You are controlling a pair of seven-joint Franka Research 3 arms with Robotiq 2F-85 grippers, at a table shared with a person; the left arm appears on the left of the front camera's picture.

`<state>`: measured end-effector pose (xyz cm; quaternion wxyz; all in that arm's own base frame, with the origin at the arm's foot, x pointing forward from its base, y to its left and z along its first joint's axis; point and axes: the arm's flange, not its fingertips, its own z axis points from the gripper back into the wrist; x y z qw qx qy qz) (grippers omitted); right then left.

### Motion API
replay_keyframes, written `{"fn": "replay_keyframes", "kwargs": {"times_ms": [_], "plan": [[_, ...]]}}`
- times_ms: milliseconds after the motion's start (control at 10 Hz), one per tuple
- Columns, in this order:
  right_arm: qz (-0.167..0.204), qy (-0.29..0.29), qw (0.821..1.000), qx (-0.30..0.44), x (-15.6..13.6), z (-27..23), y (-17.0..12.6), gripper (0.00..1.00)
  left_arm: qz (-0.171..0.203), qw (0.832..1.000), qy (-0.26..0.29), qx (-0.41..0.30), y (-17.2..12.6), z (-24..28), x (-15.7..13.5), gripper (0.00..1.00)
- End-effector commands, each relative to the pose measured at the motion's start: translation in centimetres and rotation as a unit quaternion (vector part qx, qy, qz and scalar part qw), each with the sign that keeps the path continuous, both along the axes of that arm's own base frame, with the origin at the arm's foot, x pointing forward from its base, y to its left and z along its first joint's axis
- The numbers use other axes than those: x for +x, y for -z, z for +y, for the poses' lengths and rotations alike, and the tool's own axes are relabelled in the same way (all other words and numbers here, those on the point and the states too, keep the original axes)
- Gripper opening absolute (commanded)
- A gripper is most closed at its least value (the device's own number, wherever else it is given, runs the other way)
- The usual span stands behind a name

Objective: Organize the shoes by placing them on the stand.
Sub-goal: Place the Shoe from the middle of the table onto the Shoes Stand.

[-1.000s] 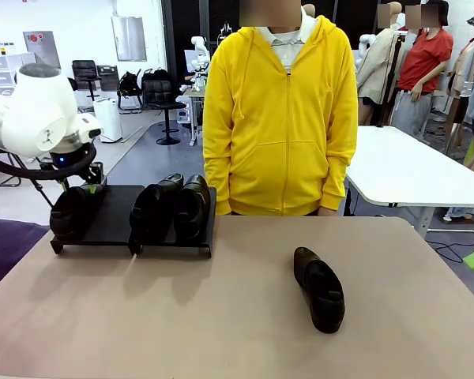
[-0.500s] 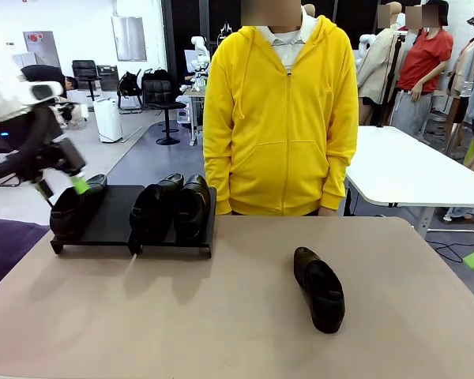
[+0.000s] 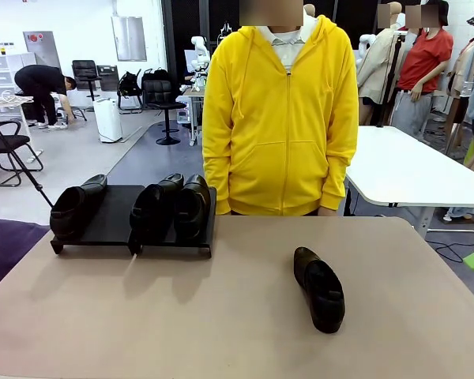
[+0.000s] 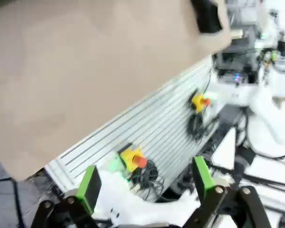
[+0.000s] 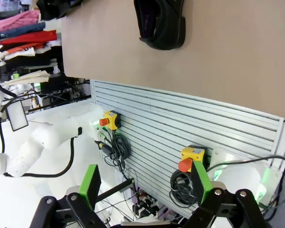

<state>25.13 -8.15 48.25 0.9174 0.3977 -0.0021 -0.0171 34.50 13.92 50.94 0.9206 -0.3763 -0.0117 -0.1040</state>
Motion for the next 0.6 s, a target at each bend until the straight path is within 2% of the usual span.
{"fn": "replay_keyframes", "kwargs": {"times_ms": [0,100,500], "plan": [[-0.009,-0.009,1.0,0.005,0.0,-0.2,-0.2,1.0,-0.078,0.992,-0.093,-0.021,0.6,-0.1,-1.4,1.0],[-0.009,-0.009,1.0,0.005,0.0,-0.2,-0.2,1.0,0.0,1.0,0.0,0.0,0.0,0.0,0.0,1.0],[-0.009,-0.009,1.0,0.005,0.0,-0.2,-0.2,1.0,0.0,1.0,0.0,0.0,0.0,0.0,0.0,1.0]]}}
